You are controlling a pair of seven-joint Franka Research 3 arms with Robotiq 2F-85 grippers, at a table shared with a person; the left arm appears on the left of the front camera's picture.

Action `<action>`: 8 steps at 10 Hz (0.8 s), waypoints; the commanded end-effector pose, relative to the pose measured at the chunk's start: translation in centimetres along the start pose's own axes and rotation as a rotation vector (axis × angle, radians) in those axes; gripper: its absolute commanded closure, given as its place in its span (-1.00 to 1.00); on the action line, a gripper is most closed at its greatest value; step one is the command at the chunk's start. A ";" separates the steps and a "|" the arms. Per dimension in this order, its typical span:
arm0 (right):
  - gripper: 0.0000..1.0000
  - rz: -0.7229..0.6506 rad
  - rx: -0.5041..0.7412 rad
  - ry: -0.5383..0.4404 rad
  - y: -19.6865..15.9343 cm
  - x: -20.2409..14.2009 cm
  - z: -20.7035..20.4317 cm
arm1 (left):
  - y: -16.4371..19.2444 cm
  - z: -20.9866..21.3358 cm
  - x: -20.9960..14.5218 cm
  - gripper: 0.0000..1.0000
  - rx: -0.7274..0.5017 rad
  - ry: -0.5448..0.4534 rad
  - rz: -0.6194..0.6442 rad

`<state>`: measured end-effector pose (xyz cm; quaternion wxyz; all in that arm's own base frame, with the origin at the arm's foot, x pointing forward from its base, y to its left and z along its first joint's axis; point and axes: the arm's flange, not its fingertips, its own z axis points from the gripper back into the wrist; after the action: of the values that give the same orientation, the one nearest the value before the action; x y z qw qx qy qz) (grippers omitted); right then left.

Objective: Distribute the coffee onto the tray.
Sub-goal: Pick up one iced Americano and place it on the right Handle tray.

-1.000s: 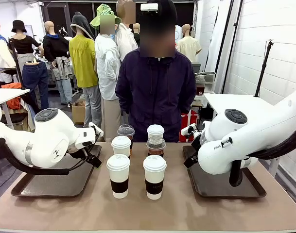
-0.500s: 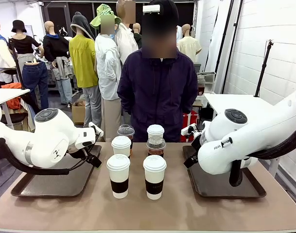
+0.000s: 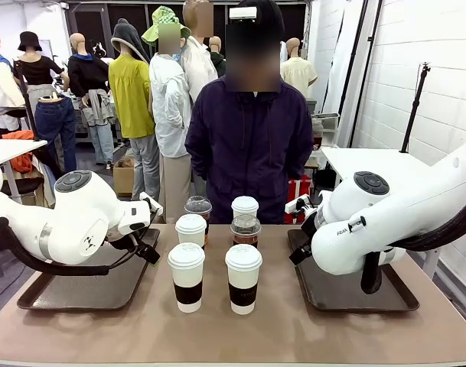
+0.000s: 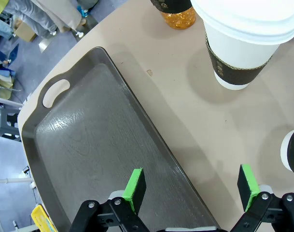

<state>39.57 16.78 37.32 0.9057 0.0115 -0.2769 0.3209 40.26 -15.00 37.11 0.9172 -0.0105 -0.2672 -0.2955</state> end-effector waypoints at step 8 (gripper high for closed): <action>-1.00 0.114 0.117 -0.103 -0.4 4.1 11.9 | 0.1 11.3 4.9 -1.00 0.035 -0.053 0.001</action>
<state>36.41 17.11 49.03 0.8754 0.0572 -0.3114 0.3652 38.82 -15.38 48.24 0.9056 0.0004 -0.3029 -0.2969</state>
